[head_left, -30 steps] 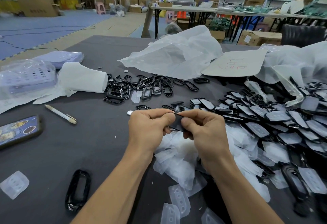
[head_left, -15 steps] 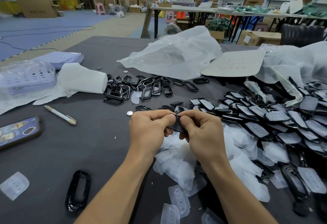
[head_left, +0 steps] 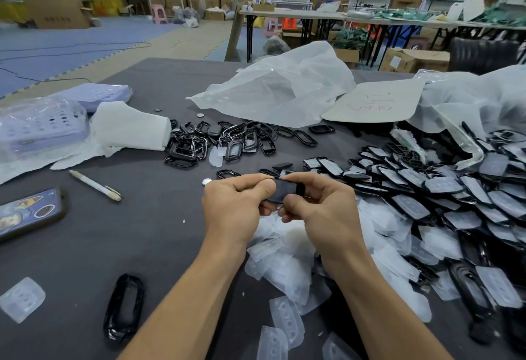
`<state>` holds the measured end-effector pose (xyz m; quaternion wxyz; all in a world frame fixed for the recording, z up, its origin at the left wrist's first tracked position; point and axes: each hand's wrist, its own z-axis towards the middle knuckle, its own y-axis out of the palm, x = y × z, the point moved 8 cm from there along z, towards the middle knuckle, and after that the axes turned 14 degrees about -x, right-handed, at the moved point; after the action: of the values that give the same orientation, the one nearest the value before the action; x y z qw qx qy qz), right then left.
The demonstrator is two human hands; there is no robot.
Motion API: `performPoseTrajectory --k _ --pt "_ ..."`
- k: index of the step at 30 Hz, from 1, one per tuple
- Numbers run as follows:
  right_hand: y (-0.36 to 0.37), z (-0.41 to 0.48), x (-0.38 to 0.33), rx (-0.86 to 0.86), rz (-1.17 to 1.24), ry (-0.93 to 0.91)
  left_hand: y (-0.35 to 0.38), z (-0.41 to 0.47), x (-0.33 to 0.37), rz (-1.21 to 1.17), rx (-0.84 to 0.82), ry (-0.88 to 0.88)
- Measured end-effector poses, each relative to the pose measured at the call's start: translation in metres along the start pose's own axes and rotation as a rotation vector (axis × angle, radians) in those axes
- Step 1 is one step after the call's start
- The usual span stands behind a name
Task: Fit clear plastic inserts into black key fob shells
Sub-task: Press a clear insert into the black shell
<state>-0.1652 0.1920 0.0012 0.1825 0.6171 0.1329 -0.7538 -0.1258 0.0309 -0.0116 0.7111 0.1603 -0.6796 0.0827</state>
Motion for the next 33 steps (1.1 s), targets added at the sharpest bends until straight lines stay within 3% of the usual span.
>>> performPoseTrajectory --k 9,19,27,33 --pt "-0.003 -0.001 0.004 -0.022 0.173 0.06 0.003 0.001 -0.002 -0.003 -0.001 -0.001" --pt "-0.01 -0.001 0.001 0.087 -0.014 -0.003 0.011 -0.002 0.003 0.029 -0.065 0.018" --pt "-0.017 -0.001 0.001 0.09 -0.019 0.012 0.016 -0.004 0.005 0.04 -0.231 -0.028" --pt "-0.016 -0.004 -0.001 0.086 -0.074 0.031 0.01 -0.003 0.006 0.051 -0.141 -0.027"
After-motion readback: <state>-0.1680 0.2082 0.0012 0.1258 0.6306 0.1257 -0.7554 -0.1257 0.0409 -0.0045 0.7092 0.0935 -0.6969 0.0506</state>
